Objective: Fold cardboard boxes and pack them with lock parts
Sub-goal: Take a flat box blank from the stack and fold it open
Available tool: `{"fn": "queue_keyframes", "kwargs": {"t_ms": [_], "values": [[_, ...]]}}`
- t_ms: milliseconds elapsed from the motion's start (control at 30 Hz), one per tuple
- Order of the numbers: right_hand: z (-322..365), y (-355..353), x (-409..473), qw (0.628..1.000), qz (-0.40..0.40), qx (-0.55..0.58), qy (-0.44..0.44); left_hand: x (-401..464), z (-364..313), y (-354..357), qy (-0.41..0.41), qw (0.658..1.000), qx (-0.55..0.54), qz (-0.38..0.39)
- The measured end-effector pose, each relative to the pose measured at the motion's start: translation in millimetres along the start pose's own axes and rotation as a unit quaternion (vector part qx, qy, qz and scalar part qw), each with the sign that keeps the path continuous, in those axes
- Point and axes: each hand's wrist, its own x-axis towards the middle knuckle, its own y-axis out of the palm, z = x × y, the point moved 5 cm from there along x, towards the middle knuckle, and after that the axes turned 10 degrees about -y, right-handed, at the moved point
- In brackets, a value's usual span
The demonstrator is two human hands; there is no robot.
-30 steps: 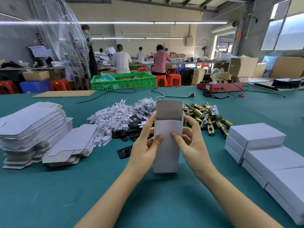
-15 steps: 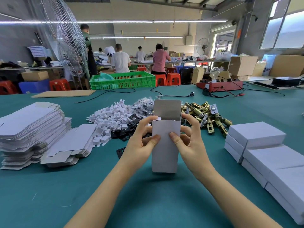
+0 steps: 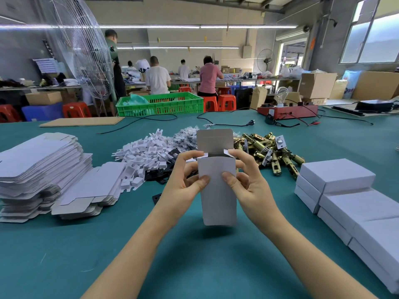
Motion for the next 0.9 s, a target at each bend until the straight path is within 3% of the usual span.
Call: {"fn": "queue_keyframes", "kwargs": {"t_ms": [267, 633, 800, 900], "values": [[12, -1, 1, 0.998, 0.006, -0.060, -0.032, -3, -7, 8, -0.001, 1.000, -0.027, 0.004], [23, 6, 1, 0.996, -0.009, -0.046, -0.074, -4, -20, 16, -0.020, 0.984, -0.118, -0.133], [19, 4, 1, 0.997, -0.034, -0.045, -0.050, -3, -26, 19, -0.017, 0.987, -0.115, -0.111], [20, 2, 5, 0.999, -0.040, 0.011, -0.036, -5, -31, 21, -0.009, 0.990, -0.102, -0.100]]}}
